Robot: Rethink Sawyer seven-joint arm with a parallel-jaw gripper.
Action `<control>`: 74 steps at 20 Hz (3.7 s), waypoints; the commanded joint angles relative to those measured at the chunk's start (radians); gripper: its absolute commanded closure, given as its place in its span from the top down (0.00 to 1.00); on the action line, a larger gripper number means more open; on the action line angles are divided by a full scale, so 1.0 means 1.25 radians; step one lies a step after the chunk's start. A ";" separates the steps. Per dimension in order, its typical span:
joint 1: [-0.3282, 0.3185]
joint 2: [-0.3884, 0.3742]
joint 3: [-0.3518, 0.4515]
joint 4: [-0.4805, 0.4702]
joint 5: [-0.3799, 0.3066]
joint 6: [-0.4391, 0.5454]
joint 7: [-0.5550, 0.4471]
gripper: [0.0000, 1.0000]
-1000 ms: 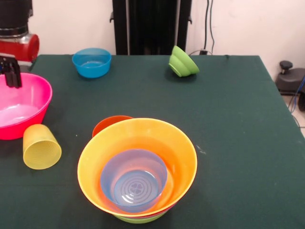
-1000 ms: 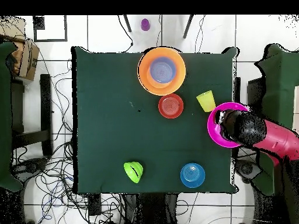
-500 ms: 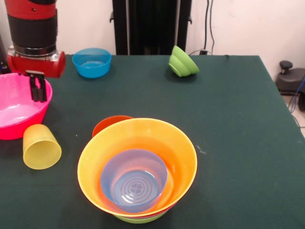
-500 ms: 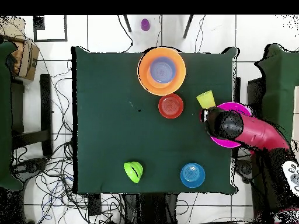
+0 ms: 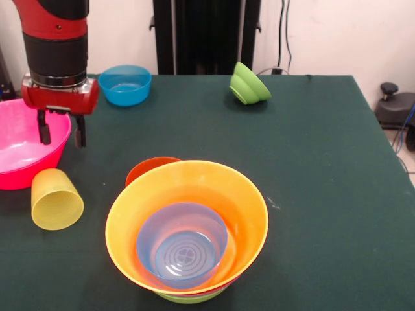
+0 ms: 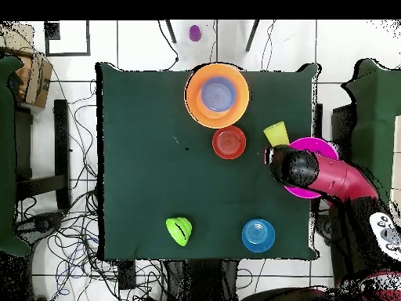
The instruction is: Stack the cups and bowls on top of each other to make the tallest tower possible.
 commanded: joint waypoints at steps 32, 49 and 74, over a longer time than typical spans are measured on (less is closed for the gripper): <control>-0.033 0.144 0.041 -0.100 0.064 -0.081 0.094 1.00; -0.003 0.145 0.014 -0.130 0.064 -0.032 0.092 0.00; 0.244 -0.066 -0.196 -0.159 0.218 0.348 0.322 0.00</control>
